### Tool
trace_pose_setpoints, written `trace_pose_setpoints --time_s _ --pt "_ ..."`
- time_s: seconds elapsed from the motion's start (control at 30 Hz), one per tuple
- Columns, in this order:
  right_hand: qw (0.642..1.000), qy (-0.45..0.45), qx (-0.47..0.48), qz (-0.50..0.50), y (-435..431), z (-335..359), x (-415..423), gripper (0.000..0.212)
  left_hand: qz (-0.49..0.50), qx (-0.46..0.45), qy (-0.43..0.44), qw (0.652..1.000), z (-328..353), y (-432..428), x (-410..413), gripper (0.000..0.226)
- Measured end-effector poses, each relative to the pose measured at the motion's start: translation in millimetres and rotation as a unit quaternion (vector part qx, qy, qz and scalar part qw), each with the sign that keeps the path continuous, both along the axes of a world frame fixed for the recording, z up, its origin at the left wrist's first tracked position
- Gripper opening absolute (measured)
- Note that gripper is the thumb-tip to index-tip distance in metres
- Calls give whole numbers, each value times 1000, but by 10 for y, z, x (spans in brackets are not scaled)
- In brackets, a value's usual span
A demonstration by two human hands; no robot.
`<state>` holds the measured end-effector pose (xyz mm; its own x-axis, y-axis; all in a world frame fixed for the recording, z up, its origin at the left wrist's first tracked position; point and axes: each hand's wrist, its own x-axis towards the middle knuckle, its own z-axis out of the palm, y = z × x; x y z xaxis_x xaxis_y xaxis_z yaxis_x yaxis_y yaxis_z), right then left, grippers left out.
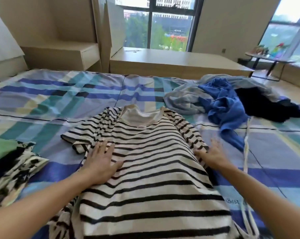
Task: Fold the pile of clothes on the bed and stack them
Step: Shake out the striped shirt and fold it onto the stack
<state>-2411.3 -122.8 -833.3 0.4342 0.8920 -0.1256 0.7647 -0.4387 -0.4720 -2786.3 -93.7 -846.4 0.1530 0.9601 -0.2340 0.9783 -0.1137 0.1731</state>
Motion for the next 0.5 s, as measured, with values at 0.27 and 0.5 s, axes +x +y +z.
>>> trace_pose_setpoints --time_s 0.27,0.5 --pt "950 274 31 -147 205 85 29 88 -41 62 -34 997 260 -40 653 70" --pt "948 306 21 -79 521 384 312 6 -102 81 -87 988 318 355 1529 64"
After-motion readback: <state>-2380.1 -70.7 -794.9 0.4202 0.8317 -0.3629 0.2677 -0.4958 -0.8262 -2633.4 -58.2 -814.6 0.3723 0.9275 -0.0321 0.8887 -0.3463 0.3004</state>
